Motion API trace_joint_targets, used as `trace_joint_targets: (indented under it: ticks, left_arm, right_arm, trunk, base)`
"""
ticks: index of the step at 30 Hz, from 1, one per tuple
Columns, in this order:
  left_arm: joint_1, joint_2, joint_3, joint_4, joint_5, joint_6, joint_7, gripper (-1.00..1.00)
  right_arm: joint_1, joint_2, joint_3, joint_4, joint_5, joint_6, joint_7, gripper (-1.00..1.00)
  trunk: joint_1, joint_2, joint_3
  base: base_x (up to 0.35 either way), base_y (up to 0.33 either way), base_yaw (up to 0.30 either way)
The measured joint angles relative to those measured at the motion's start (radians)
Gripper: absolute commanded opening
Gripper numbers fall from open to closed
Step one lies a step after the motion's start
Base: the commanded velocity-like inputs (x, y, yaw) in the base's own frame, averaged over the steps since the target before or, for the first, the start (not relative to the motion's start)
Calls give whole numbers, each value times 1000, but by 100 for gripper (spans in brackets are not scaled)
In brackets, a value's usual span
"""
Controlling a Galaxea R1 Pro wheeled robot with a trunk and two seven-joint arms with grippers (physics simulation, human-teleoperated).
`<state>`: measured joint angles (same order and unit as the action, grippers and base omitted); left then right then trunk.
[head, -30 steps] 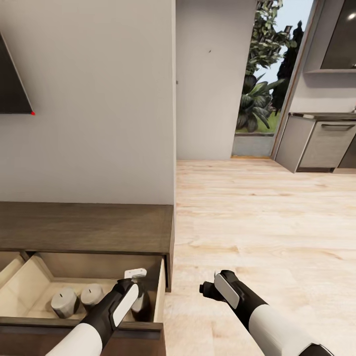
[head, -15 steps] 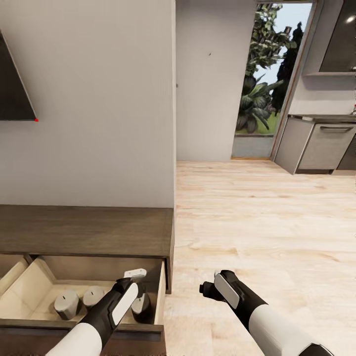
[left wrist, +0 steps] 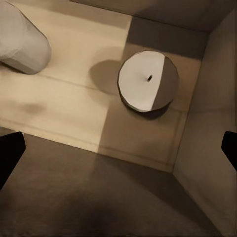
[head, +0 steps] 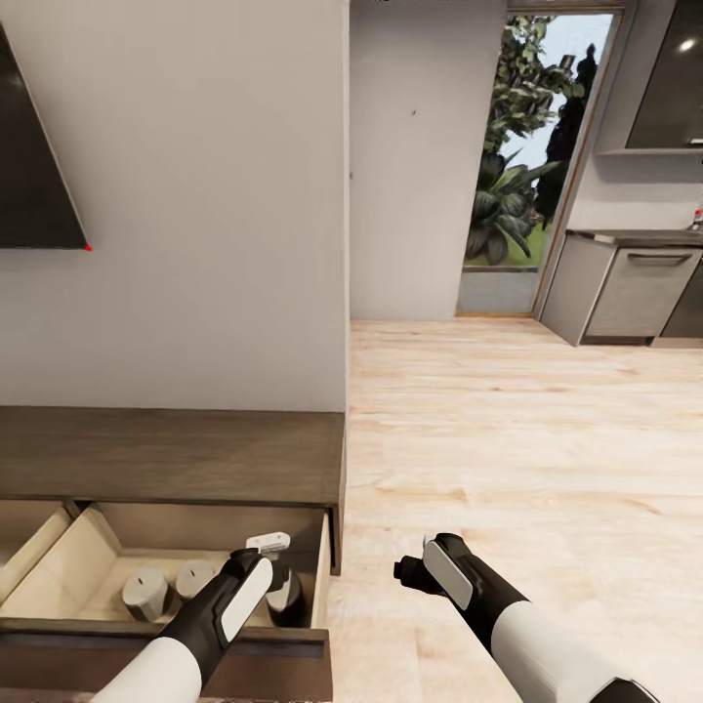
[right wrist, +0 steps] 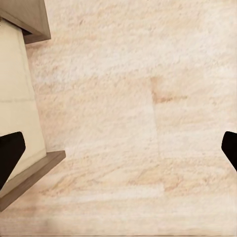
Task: Place each of the two pumpkins and all three candles from the living room inside a cabinet in the living room (use any cabinet), then make sure every cabinet is closed, and position the cauldron so it is next to a table in the living room.
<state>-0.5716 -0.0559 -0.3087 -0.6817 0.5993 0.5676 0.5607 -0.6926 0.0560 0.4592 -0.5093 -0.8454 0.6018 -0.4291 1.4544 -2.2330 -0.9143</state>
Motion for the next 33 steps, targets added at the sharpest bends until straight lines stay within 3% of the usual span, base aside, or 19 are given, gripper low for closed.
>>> trace_joint_targets:
  ticks: [33]
  left_arm:
    - [0,1,0,0,1,0,0,100]
  right_arm:
    - [0,0,0,0,0,0,0,100]
  trunk:
    - [-127,231,103]
  base:
    - [-8,0,0]
